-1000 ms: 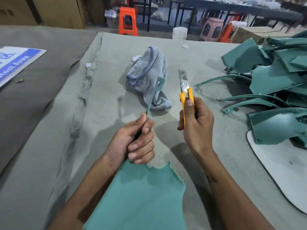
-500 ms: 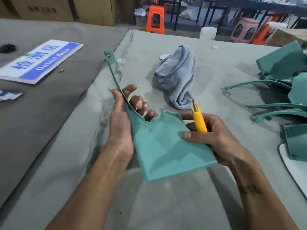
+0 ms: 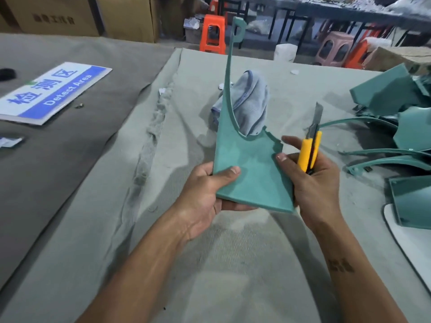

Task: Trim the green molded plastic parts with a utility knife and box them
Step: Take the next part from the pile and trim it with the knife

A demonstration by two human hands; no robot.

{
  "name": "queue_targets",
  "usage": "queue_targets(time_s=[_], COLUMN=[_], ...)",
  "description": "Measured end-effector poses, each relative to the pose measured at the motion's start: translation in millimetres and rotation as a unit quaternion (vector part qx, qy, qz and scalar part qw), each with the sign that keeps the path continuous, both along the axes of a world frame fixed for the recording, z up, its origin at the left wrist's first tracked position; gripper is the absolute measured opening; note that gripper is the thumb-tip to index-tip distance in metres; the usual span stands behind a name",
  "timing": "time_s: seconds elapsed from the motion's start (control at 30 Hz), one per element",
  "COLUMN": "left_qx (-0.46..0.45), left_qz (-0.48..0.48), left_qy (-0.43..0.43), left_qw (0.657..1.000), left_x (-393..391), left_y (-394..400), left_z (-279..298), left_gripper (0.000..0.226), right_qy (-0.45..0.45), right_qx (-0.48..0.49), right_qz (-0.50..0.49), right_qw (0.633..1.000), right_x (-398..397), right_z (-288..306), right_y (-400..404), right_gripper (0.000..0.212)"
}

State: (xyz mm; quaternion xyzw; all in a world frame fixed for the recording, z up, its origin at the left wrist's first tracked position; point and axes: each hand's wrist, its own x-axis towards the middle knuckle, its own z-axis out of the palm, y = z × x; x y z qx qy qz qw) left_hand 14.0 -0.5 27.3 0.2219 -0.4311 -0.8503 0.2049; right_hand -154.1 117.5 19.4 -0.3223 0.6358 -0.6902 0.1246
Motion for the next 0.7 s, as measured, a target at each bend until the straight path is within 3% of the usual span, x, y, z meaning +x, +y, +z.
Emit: queue_targets(time_s=[0.03,0.1,0.13,0.2,0.3,0.57,0.7], left_qx=[-0.021,-0.070,-0.092,-0.126,-0.146,-0.161,-0.177], left_qz=[0.016,0.058,0.076,0.092,0.103,0.118,0.111], left_qy=[-0.001,-0.001,-0.003,-0.006,-0.004,-0.001,-0.003], left_qw=[1.000,0.996,0.993,0.988,0.984,0.980,0.978], left_x=[-1.3,-4.0,-5.5,-8.6,-11.1,-10.5,-9.4], left_y=[2.0,6.7,8.3,11.7,13.5,9.8,9.5], left_z=[-1.6,-4.5,-5.8,-6.9,-7.6,-11.8,-13.7], left_gripper=[0.024,0.015,0.016,0.018,0.020,0.025,0.023], right_qy=[0.081,0.223,0.255,0.298,0.366,0.412,0.470], right_qx=[0.031,0.092,0.104,0.091,0.072,0.116,0.104], right_qz=[-0.077,-0.205,-0.223,-0.189,-0.120,-0.194,-0.169], right_qw=[0.993,0.948,0.935,0.931,0.920,0.882,0.860], right_x=[-0.1,0.9,1.9,5.8,18.1,8.8,7.0], right_z=[0.1,1.0,3.9,9.5,10.8,8.4,6.3], right_y=[0.2,3.0,5.3,7.5,0.0,5.3,7.6], right_gripper=[0.007,0.020,0.028,0.034,0.026,0.030,0.026])
